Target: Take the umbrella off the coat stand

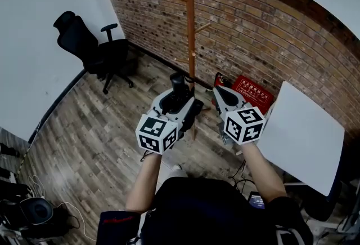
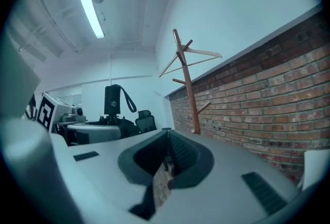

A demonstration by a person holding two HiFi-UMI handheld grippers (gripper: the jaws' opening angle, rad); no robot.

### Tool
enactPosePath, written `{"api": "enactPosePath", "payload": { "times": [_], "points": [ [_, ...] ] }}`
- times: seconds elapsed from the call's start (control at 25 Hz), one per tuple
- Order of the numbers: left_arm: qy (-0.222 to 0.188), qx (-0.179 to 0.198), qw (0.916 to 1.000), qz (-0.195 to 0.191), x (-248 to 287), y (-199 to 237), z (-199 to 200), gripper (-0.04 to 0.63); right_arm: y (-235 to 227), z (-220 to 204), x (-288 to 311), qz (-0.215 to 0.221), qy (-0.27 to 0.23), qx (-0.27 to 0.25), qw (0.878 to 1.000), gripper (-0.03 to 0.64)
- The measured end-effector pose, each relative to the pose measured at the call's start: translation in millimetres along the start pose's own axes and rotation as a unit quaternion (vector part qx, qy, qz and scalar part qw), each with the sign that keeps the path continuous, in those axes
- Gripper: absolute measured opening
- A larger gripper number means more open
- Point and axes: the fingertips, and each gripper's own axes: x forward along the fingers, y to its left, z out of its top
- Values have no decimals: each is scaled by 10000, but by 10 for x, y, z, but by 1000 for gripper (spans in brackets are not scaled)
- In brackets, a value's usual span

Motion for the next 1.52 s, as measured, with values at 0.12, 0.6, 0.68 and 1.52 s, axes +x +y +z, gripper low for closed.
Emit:
{"api": "enactPosePath", "payload": {
  "times": [0.12,0.6,0.68,1.52],
  "points": [
    [-12,8,10000,32,-52,57,16,225,63,20,41,5,-34,-32,10000,28],
    [-15,-40,10000,-77,-212,391,24,225,276,30,291,-186,-56,1,9998,28],
    [-6,-31,9999,-123,-240,438,19,225,316,27,331,-225,-62,8,9997,28],
    [-21,-111,9999,-117,-481,851,-3,225,670,69,643,-283,-136,-124,9994,28]
  ]
}}
